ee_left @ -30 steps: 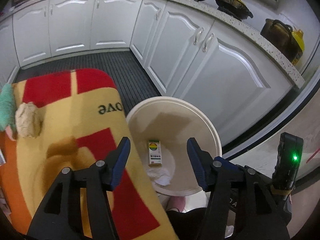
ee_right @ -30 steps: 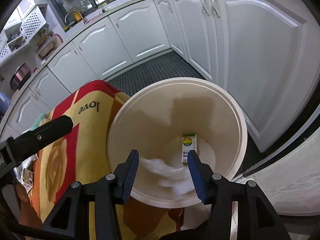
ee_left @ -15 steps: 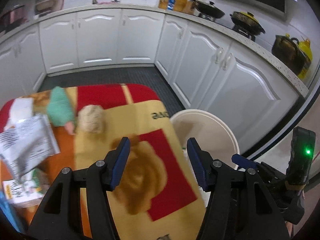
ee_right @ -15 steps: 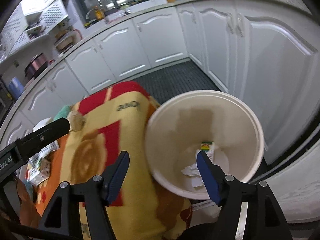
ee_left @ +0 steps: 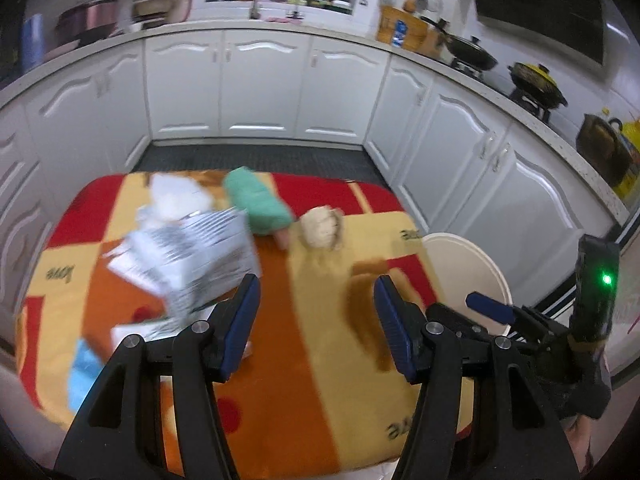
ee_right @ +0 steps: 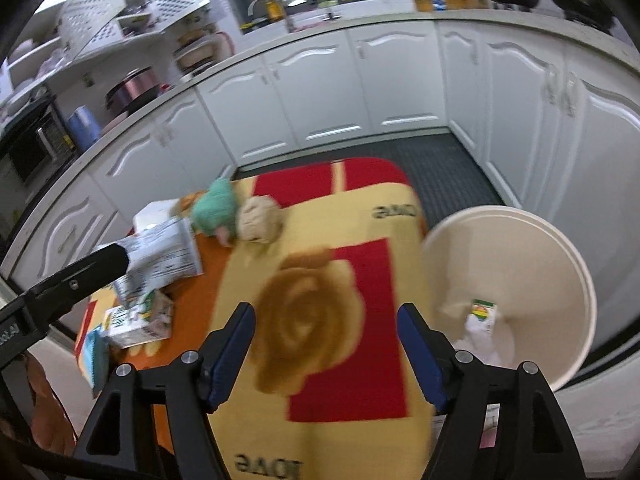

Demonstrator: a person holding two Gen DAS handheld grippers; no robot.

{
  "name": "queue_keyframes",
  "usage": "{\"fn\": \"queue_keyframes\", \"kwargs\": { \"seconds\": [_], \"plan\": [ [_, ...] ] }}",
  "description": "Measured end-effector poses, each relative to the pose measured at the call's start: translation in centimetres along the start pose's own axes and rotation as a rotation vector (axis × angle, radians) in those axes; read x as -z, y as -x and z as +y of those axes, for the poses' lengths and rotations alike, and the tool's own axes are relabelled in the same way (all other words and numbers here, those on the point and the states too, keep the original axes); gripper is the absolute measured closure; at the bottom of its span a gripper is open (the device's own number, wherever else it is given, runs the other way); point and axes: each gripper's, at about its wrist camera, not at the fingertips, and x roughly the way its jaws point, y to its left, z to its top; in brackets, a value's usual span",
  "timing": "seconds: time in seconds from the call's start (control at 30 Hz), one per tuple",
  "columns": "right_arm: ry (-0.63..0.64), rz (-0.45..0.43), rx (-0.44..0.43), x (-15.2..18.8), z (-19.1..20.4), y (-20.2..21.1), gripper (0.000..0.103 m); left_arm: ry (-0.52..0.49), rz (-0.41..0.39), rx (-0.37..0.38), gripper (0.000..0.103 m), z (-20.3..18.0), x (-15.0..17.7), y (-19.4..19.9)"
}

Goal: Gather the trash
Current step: 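Move both tools back over the table toward the blue packet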

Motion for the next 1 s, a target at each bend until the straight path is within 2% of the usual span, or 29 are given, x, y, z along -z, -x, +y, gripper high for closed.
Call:
{"fn": "queue_keyframes", "kwargs": {
  "seconds": [0.13,0.3,0.47,0.6,0.77,0.83,1.0],
  "plan": [
    [0.047,0.026,-0.037,0.3,2.7,-0.9,0.031,0.008,0.032,-0.031,0.045,2.4,2.8,1.1],
    [0.086,0.049,-0.060,0.6,4.8,-1.9,0.030,-0.001,0.111,-0.055,0.045,4.6,7.4,0.3],
    [0.132,0.076,-0.082,1.1,7.0,-2.7,0.030,0.009,0.164,-0.104,0.045,7.4,10.0,0.0],
    [0.171,0.102,-0.109,1.6,8.9,-3.5,0.030,0.076,0.154,-0.126,0.045,11.3,10.7,1.6],
    [0.179,0.160,-0.189,1.8,11.3,-5.5,0.030,0.154,0.131,-0.179,0.045,16.2,10.8,3.3],
    [0.189,0.166,-0.193,1.6,12.4,-6.3,0.030,0.185,0.122,-0.164,0.045,17.6,10.9,4.1],
    [0.185,0.128,-0.159,0.0,14.3,-7.8,0.030,0.188,0.095,-0.125,0.045,18.5,11.1,5.5]
  ]
}}
